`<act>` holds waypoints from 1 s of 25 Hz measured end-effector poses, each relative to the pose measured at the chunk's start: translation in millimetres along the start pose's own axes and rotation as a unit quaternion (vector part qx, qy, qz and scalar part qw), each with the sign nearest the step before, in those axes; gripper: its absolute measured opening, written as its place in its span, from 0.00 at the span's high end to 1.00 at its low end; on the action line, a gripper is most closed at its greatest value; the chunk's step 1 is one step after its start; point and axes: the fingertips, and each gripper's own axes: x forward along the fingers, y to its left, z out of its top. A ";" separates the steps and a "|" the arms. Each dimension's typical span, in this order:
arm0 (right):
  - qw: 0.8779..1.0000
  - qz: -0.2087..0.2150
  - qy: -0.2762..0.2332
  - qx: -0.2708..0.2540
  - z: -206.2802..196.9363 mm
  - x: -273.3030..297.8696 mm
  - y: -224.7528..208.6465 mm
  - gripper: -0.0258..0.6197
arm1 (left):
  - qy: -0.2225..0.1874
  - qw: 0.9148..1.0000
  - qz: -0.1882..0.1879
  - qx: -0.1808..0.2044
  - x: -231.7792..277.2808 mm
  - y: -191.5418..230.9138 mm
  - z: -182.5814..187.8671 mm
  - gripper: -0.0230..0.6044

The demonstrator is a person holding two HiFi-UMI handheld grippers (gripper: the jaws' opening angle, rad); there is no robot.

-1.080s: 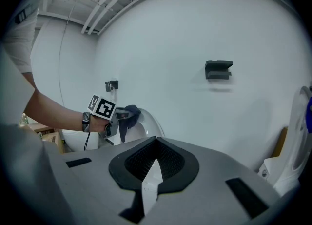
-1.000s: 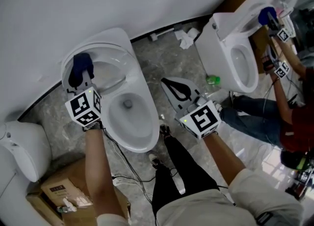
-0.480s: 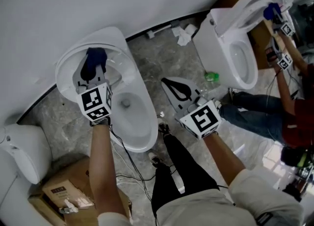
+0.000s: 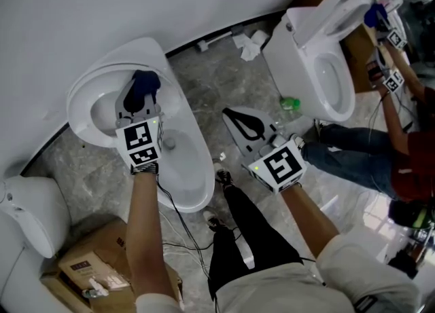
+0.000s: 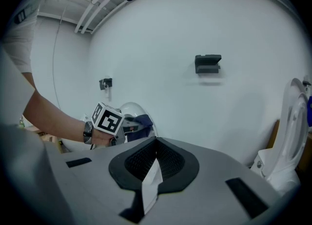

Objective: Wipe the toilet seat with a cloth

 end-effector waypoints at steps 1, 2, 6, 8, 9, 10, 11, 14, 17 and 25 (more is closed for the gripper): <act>1.000 -0.001 0.000 0.000 -1.5 -0.5 -0.9 0.92 | 0.002 1.000 -0.001 0.005 1.5 -3.5 -4.2 0.90; 1.000 -0.001 0.001 -0.001 -3.4 -1.2 -1.9 0.92 | 0.001 1.000 0.001 0.013 2.6 -6.8 -7.9 0.90; 1.000 -0.005 0.010 0.001 -15.1 -6.7 -8.2 0.92 | -0.021 0.999 0.018 0.044 1.3 -14.9 -14.5 0.90; 1.000 -0.009 0.014 0.004 -20.2 -9.5 -11.0 0.92 | -0.026 0.998 0.020 0.047 -0.2 -17.0 -15.9 0.90; 1.000 -0.012 0.014 0.006 -21.9 -11.1 -12.0 0.92 | -0.026 0.998 0.019 0.049 -0.9 -18.9 -17.4 0.90; 1.000 -0.014 0.014 0.007 -23.5 -13.0 -12.7 0.92 | -0.024 0.998 0.017 0.052 -1.5 -21.6 -19.8 0.90; 1.000 -0.016 0.015 0.008 -25.0 -14.8 -12.8 0.92 | -0.021 0.998 0.015 0.053 -1.9 -24.9 -23.1 0.90; 1.000 -0.017 0.016 0.008 -28.2 -17.7 -10.2 0.92 | -0.009 0.999 0.009 0.045 0.3 -32.7 -35.1 0.90; 1.000 -0.017 0.017 0.009 -32.6 -18.8 -5.4 0.92 | 0.006 0.999 0.003 0.034 4.3 -36.8 -48.6 0.90; 0.999 -0.024 0.025 0.022 -49.0 -25.8 -10.4 0.92 | 0.023 0.998 0.007 0.054 15.7 -46.3 -72.7 0.90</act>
